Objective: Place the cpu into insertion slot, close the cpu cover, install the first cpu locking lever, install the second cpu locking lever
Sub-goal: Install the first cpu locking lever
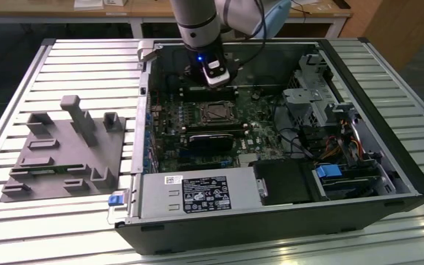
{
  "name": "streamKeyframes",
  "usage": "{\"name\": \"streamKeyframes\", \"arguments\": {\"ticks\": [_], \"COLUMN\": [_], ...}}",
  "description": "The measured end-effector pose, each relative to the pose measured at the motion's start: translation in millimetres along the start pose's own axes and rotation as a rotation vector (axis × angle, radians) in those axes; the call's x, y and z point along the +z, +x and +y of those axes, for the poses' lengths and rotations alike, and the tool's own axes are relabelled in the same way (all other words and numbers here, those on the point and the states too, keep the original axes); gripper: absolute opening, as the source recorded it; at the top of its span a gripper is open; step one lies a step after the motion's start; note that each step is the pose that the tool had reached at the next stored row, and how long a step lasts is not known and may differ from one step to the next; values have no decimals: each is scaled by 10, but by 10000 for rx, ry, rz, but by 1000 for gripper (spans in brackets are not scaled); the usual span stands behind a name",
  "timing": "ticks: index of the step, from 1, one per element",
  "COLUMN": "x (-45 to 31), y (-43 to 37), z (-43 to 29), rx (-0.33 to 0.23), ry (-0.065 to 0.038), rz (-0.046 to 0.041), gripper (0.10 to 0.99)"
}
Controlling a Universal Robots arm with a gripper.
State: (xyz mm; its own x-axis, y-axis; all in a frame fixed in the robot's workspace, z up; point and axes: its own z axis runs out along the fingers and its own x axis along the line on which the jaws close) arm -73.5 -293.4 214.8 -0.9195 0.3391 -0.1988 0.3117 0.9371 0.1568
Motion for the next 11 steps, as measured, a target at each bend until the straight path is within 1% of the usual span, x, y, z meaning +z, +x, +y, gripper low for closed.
{"name": "streamKeyframes", "arguments": {"ticks": [4, 5, 6, 10, 11], "x": [8, 10, 9, 9, 9], "y": [-20, -23, -24, -26, -26], "z": [-7, -10, -11, -17, -17], "rx": [44, 52, 50, 42, 31], "ry": [179, 218, 247, 328, 402], "rz": [474, 557, 563, 534, 509], "gripper": [102, 102, 102, 102, 102]}}
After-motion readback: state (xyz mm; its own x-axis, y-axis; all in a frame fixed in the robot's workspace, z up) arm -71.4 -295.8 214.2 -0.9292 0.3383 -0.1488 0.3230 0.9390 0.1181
